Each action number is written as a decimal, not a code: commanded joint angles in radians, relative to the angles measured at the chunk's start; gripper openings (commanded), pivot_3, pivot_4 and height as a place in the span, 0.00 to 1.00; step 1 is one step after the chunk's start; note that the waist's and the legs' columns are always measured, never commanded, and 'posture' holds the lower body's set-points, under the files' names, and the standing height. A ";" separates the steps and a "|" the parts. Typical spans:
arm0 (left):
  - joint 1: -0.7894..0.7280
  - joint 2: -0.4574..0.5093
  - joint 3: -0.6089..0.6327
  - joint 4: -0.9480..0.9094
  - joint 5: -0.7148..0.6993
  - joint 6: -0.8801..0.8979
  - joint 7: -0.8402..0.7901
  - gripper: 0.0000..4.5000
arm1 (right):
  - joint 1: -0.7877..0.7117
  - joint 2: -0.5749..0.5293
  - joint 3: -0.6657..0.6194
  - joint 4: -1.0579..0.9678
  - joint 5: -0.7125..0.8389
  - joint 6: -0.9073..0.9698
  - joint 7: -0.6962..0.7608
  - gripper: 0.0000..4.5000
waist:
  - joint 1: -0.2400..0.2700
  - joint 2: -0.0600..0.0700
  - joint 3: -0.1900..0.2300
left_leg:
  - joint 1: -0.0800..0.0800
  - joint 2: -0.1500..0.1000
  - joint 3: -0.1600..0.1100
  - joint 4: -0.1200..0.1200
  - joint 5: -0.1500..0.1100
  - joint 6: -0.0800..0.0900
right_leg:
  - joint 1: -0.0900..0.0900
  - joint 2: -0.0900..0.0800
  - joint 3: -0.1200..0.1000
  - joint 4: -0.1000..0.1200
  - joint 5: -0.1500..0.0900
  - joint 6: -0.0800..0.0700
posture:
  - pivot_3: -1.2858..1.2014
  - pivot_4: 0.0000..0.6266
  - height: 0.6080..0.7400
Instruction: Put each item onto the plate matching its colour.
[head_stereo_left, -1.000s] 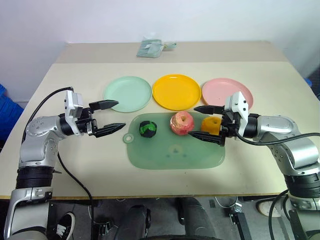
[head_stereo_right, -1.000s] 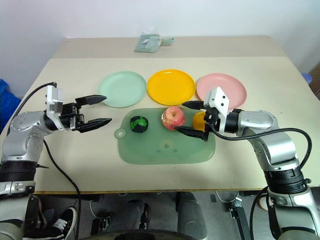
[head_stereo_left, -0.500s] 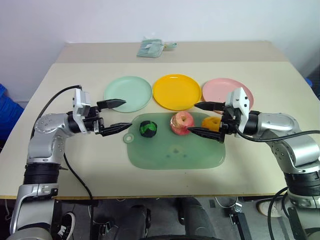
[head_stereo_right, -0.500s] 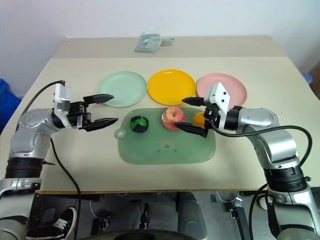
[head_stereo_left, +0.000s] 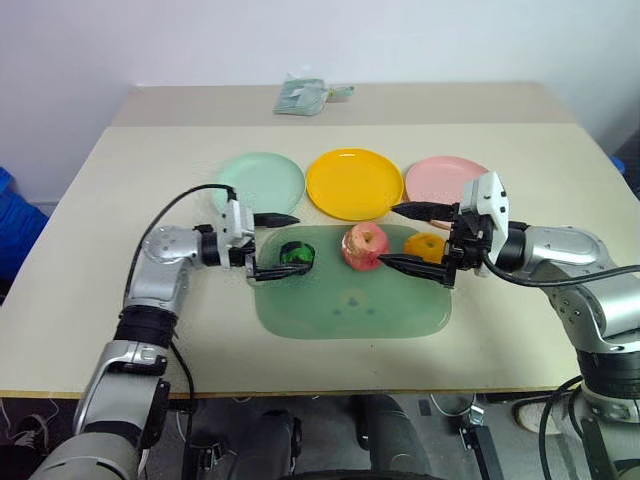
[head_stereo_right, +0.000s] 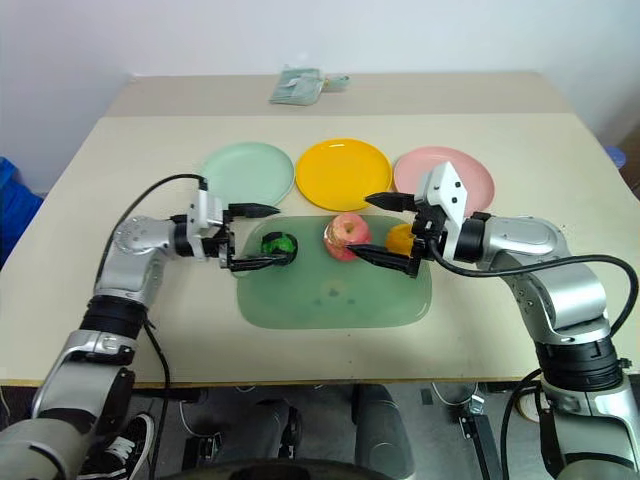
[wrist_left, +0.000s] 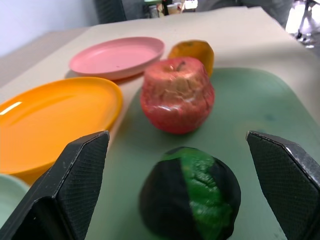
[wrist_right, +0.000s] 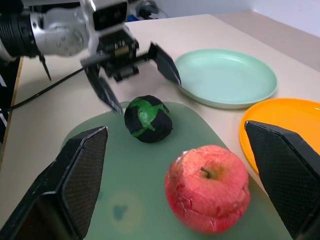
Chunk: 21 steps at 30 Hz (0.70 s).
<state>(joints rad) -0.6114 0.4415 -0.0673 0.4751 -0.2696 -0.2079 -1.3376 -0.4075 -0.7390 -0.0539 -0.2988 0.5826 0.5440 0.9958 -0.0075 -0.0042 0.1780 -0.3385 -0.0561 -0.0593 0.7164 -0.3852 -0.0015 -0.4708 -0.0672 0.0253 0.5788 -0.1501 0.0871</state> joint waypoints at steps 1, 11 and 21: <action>0.009 -0.012 -0.015 0.016 0.035 -0.056 0.032 1.00 | -0.011 -0.006 -0.022 -0.044 0.013 -0.002 -0.008 0.99 | 0.000 0.000 0.000 | 0.000 0.000 0.000 0.000 0.000 0.000 | 0.000 0.000 0.000 0.000 0.000 0.000 | 0.52 0.24 1.00; -0.018 -0.043 -0.032 0.154 0.088 -0.157 0.086 0.83 | 0.037 -0.027 -0.053 -0.046 0.000 -0.025 -0.009 1.00 | 0.002 0.000 0.000 | 0.000 0.000 0.000 0.000 0.000 0.001 | 0.000 0.000 0.000 0.000 0.000 0.000 | 0.52 0.24 1.00; -0.080 -0.051 0.099 0.191 0.037 -0.115 0.274 0.74 | 0.013 -0.007 -0.045 -0.044 -0.002 -0.014 -0.048 1.00 | 0.000 0.000 0.000 | 0.000 0.000 0.000 0.000 -0.001 0.002 | 0.000 0.000 0.000 0.000 0.000 0.000 | 0.52 0.24 1.00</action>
<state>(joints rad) -0.6453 0.3892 -0.0209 0.6681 -0.2083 -0.3285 -1.1359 -0.3684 -0.7507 -0.0772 -0.3148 0.5719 0.5375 0.9608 -0.0073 -0.0044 0.1781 -0.3382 -0.0559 -0.0596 0.7169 -0.3860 0.0001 -0.4707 -0.0671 0.0253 0.5788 -0.1500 0.0872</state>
